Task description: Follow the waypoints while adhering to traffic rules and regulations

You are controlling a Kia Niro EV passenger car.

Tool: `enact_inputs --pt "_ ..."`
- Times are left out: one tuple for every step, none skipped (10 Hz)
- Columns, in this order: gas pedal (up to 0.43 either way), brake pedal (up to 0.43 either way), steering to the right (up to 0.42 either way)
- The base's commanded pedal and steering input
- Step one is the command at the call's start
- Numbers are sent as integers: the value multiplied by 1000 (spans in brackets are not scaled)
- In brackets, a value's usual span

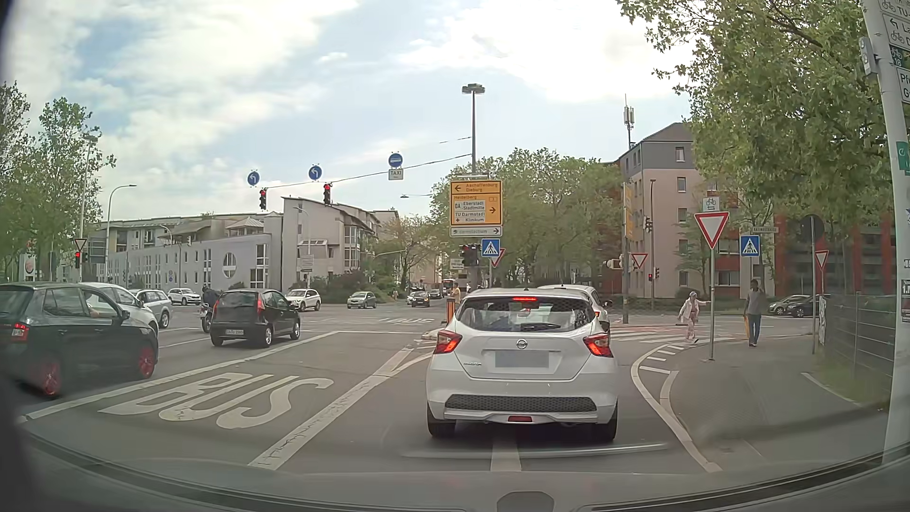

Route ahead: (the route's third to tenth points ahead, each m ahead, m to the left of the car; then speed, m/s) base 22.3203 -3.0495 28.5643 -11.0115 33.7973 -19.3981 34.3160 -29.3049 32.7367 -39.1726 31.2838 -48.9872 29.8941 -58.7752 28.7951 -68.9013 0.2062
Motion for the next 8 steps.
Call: enact_inputs --pt "0 183 95" --pt "0 183 99" --pt "0 177 100" --pt "0 183 100" --pt "0 189 101" --pt "0 195 100" --pt "0 207 101" --pt "0 213 101"
